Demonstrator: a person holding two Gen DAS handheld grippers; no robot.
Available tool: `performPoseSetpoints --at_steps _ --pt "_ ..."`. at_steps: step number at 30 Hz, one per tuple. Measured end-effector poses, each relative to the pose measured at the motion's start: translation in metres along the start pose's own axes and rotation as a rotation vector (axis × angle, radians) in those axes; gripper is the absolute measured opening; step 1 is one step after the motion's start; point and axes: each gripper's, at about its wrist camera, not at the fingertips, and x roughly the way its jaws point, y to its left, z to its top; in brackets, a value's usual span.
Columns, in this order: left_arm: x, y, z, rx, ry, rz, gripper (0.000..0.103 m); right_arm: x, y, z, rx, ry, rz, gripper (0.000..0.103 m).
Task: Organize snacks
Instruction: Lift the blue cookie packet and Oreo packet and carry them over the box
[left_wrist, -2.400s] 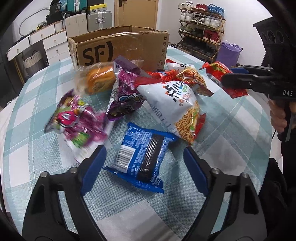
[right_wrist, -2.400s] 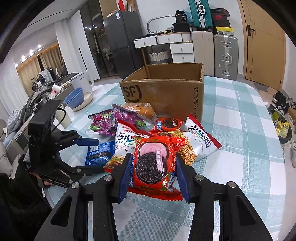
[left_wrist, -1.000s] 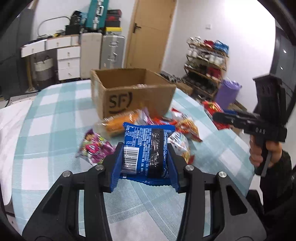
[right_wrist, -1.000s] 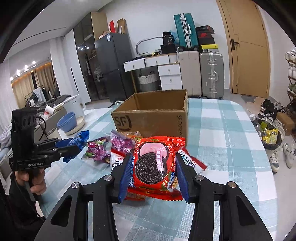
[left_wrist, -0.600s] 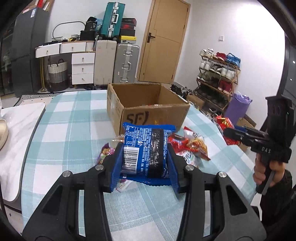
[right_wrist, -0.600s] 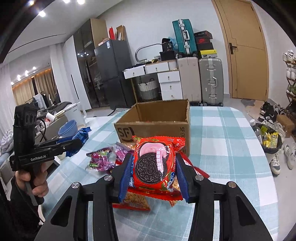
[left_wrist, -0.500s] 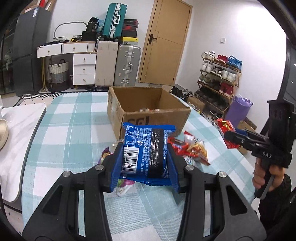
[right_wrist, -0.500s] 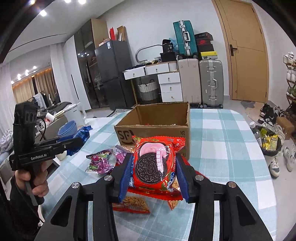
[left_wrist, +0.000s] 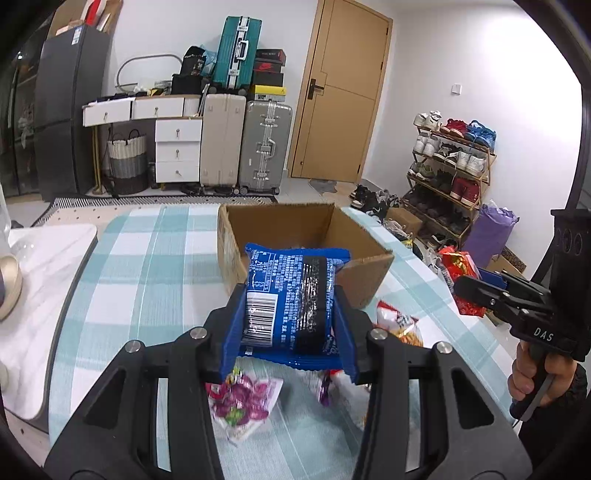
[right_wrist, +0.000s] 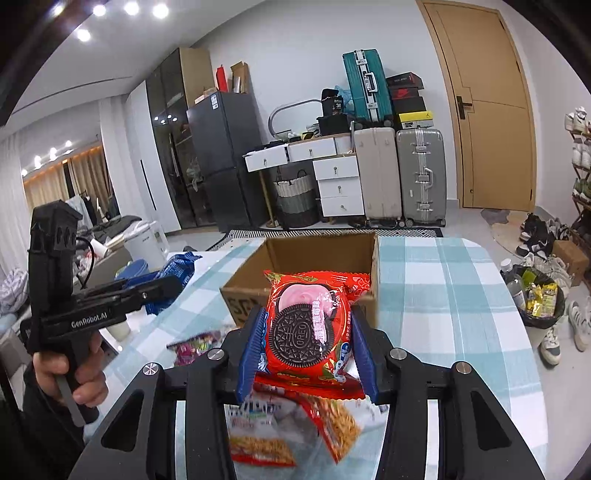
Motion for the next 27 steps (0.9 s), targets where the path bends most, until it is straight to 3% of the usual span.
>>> performPoseSetpoints --at_steps 14,20,27 --pt "0.039 -0.001 0.037 -0.006 0.016 0.004 0.041 0.029 -0.014 0.031 0.019 -0.003 -0.007 0.045" --pt "0.059 0.004 0.044 -0.028 0.023 -0.019 0.041 0.048 -0.013 0.04 0.014 0.011 -0.003 0.045" --pt "0.083 0.003 0.049 -0.012 0.028 0.004 0.041 0.075 -0.014 0.045 0.01 0.034 0.001 0.045"
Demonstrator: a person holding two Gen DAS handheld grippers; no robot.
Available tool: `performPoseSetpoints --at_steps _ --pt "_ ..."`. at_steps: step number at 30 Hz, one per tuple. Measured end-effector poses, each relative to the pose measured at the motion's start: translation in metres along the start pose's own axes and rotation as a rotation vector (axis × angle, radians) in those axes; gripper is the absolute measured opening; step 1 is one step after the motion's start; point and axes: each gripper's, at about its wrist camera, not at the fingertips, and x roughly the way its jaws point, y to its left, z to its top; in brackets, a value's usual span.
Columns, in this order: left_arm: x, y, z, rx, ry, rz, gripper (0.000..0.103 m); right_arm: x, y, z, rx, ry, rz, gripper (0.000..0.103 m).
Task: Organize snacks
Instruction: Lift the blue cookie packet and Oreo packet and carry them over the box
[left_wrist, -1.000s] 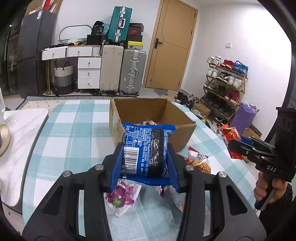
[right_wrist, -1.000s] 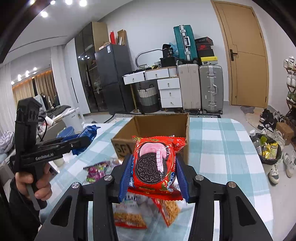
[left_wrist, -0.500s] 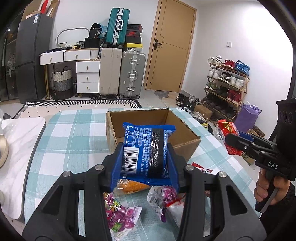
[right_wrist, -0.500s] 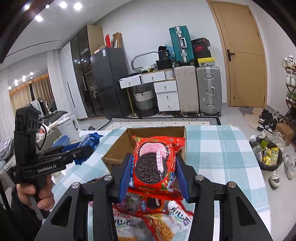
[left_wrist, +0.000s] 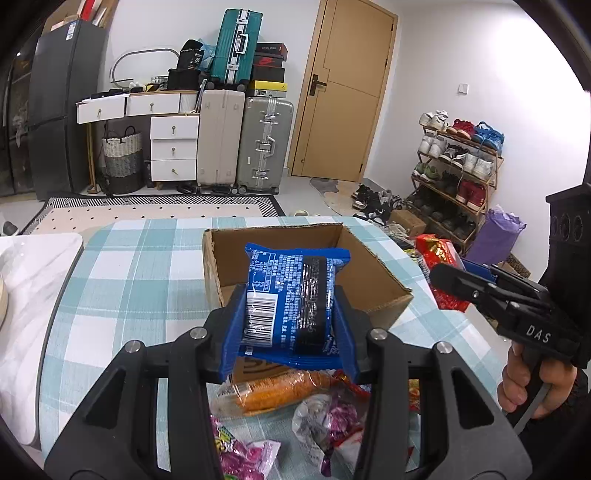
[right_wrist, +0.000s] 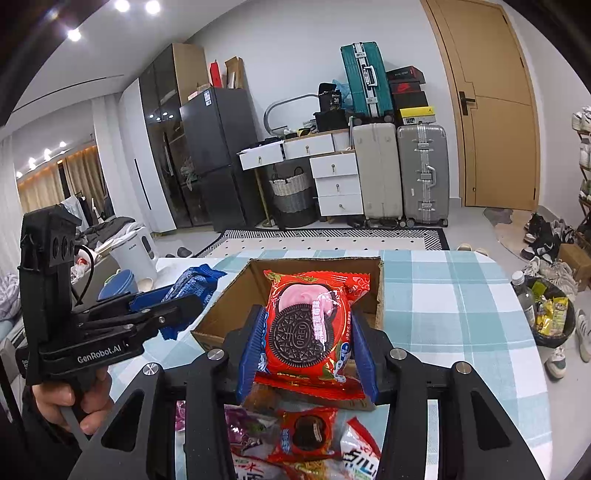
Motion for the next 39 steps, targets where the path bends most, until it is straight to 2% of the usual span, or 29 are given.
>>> performPoseSetpoints --at_steps 22,32,39 --pt "0.087 0.004 -0.001 0.018 0.074 0.078 0.041 0.073 -0.016 0.002 0.037 0.069 -0.027 0.045" --pt "0.123 0.006 -0.004 0.032 0.116 0.098 0.041 0.09 -0.019 -0.007 0.025 0.12 -0.049 0.045" --pt "0.134 -0.001 -0.007 0.079 0.117 0.11 0.041 0.094 -0.01 -0.016 -0.024 0.143 -0.077 0.045"
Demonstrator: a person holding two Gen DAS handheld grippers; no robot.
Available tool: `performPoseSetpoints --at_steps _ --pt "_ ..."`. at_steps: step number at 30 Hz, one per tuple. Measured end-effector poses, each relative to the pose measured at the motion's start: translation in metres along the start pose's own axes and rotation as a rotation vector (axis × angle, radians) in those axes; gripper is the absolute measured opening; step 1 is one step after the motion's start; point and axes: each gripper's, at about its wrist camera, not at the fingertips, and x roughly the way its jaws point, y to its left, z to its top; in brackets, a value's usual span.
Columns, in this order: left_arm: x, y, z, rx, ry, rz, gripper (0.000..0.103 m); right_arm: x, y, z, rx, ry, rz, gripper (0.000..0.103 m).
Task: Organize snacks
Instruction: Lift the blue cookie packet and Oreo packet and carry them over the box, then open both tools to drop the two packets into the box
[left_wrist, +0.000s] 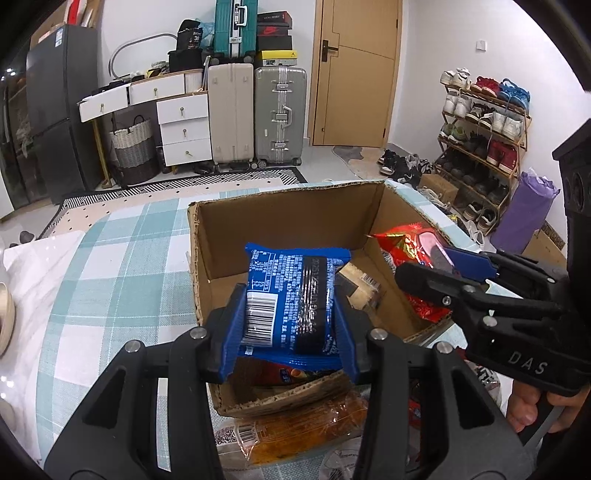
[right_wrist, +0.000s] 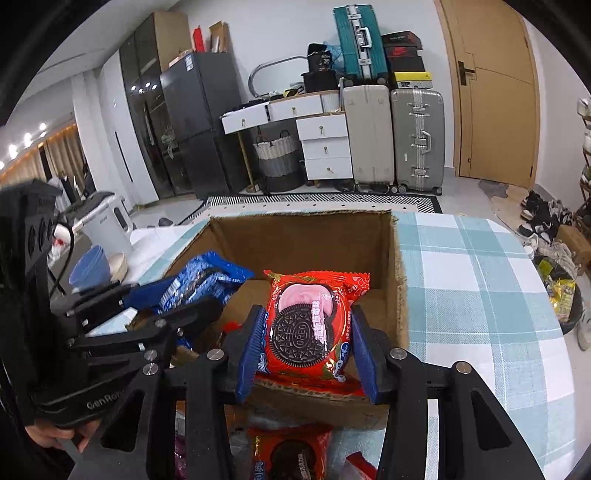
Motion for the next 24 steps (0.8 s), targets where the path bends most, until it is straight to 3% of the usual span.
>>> performPoseSetpoints --at_steps 8,19,23,24 --pt "0.005 -0.001 -0.001 0.022 0.004 -0.013 0.041 0.001 0.004 -0.004 0.03 0.021 -0.042 0.045" --pt "0.002 -0.001 -0.006 0.053 0.001 -0.006 0.041 -0.002 0.0 -0.004 0.083 0.036 -0.024 0.046" --pt "0.0 0.0 -0.006 0.036 0.013 -0.022 0.041 -0.008 0.001 -0.004 0.048 0.008 -0.012 0.051" --pt "0.0 -0.001 -0.007 0.038 0.017 -0.022 0.041 -0.013 0.002 -0.004 0.033 -0.009 -0.026 0.057"
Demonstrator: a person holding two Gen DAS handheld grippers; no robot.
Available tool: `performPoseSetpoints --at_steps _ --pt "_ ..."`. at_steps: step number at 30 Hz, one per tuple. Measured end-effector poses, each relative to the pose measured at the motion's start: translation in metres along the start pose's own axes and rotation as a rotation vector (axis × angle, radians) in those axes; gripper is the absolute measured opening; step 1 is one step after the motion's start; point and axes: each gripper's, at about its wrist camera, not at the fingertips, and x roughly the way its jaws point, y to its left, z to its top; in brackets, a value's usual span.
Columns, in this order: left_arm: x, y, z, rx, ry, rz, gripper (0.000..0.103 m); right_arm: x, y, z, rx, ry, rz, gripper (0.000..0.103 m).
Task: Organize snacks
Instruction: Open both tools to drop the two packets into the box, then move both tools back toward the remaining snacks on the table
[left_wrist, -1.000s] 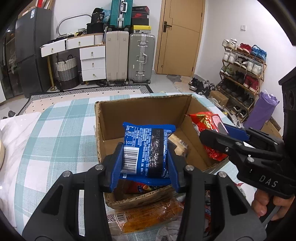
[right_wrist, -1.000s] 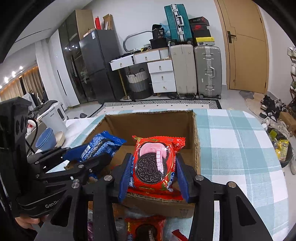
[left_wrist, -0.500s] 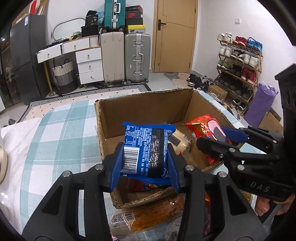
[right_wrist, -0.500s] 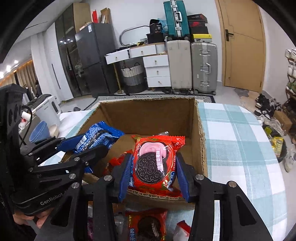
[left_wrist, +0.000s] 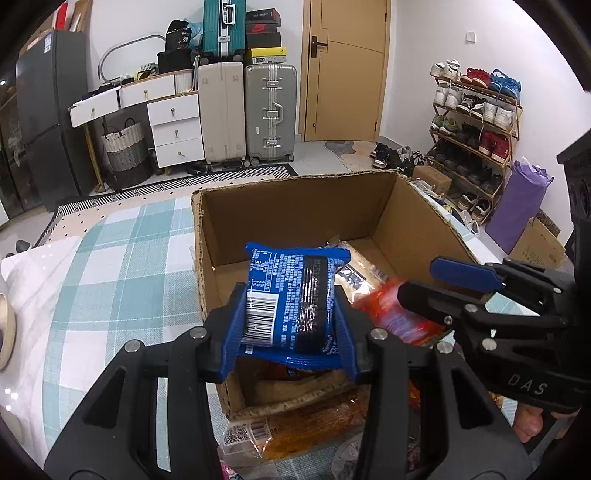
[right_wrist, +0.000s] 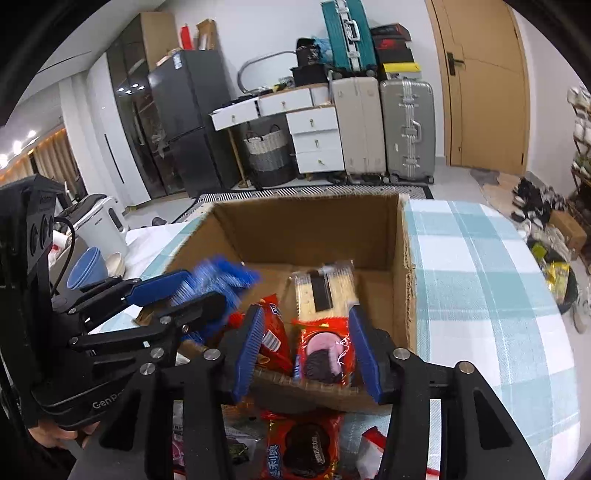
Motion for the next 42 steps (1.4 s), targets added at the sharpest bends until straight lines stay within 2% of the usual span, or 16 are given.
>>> performPoseSetpoints --at_steps 1,2,4,5,6,7,8,12,15,21,26,30,36,42 --pt "-0.001 0.001 -0.001 0.002 0.003 -0.001 0.041 -0.006 0.0 0.0 -0.014 -0.018 -0.005 0.063" --pt "-0.003 0.001 -0.002 0.005 0.004 -0.004 0.041 -0.011 0.0 0.0 -0.021 -0.032 -0.003 0.074" --pt "-0.009 0.001 -0.003 0.01 -0.002 0.004 0.045 -0.023 -0.001 0.0 -0.028 -0.06 0.002 0.086" --pt "-0.013 0.001 -0.003 0.013 -0.008 0.02 0.054 -0.03 -0.003 0.0 -0.028 -0.073 0.003 0.089" --pt "-0.018 0.002 -0.002 0.017 -0.012 0.018 0.058 -0.037 -0.005 0.001 -0.026 -0.08 0.003 0.096" --pt "-0.025 0.001 -0.003 0.019 -0.012 -0.002 0.067 -0.043 -0.006 0.001 -0.022 -0.08 0.002 0.099" --pt "-0.031 0.0 -0.003 0.017 -0.015 -0.017 0.081 -0.049 -0.009 -0.001 -0.012 -0.079 0.003 0.102" --pt "-0.061 -0.002 -0.006 0.038 -0.05 -0.009 0.087 -0.072 -0.016 -0.012 -0.011 -0.055 -0.008 0.102" --pt "-0.081 -0.006 -0.011 0.06 -0.056 0.01 0.103 -0.086 -0.02 -0.026 -0.017 -0.039 -0.035 0.102" --pt "-0.12 0.0 -0.03 0.075 -0.076 0.023 0.103 -0.104 -0.019 -0.051 -0.018 -0.013 -0.051 0.102" --pt "-0.138 0.014 -0.053 0.043 -0.047 0.027 0.103 -0.106 -0.022 -0.065 0.008 0.008 -0.06 0.102" --pt "-0.148 0.031 -0.076 0.009 -0.019 0.069 0.103 -0.105 -0.025 -0.074 0.027 0.018 -0.059 0.102" --pt "-0.147 0.061 -0.104 -0.078 0.026 0.085 0.103 -0.097 -0.028 -0.08 0.028 0.041 -0.062 0.102" --pt "-0.132 0.074 -0.107 -0.105 0.072 0.1 0.103 -0.091 -0.032 -0.085 0.046 0.072 -0.052 0.102"
